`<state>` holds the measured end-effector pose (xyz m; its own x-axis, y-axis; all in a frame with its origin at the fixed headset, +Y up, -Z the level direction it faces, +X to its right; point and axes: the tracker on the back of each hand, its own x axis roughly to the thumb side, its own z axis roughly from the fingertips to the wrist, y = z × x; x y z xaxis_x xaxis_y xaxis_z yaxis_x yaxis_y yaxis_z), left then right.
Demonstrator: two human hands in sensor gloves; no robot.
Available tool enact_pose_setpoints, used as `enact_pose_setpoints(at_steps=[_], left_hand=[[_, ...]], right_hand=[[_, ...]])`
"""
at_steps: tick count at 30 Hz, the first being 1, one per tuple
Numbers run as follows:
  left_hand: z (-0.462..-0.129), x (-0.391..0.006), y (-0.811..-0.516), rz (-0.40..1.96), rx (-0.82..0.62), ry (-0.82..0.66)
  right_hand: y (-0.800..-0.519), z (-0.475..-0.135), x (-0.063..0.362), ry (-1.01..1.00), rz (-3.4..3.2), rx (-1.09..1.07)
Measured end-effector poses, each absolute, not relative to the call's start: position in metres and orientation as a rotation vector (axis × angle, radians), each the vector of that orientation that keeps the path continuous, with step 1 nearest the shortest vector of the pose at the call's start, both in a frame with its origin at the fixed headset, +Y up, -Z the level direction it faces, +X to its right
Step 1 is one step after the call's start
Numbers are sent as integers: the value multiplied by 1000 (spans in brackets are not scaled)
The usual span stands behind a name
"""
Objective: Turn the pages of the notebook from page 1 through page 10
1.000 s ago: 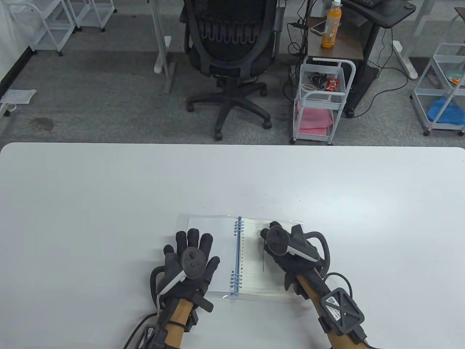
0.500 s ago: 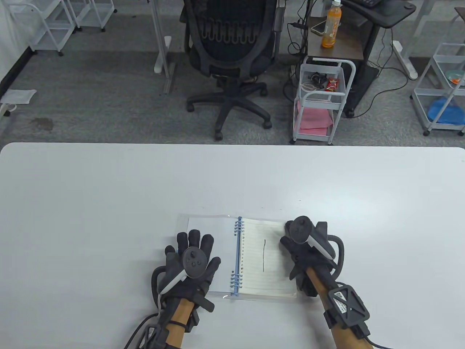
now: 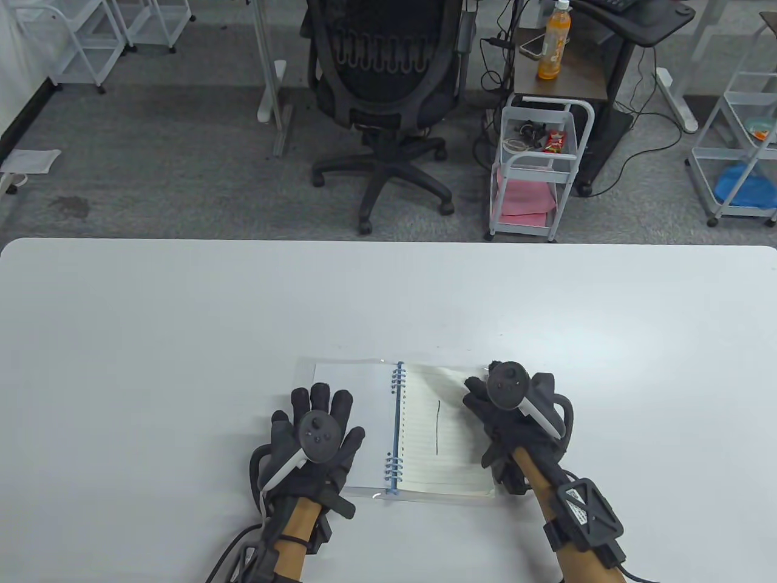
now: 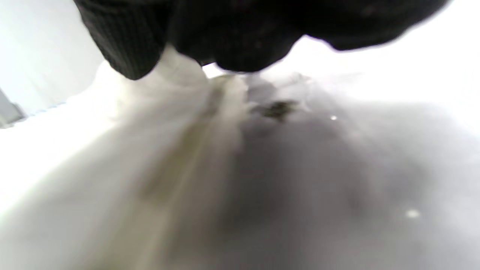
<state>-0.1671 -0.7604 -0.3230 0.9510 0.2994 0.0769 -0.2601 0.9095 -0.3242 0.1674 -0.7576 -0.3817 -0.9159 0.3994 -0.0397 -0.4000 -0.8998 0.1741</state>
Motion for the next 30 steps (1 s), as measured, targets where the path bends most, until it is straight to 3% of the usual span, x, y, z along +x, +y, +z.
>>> enact_pose_setpoints(at_steps=[4,8,10,20,30], left_hand=[[-323,-175,-756,317,-292,-110],[-324,-183,-754,345,-285,-89],[-324,-187,-753,361,-281,-79],[-322,-216,-745,477,-229,-10],[-320,-232,-742,544,-198,34]], right_hand=[[-750,-376,164,380,2350,117],[-759,-368,150,646,1896,275],[-763,-363,138,681,1764,368],[-771,-323,49,785,2138,658],[-760,-329,62,640,2126,641]])
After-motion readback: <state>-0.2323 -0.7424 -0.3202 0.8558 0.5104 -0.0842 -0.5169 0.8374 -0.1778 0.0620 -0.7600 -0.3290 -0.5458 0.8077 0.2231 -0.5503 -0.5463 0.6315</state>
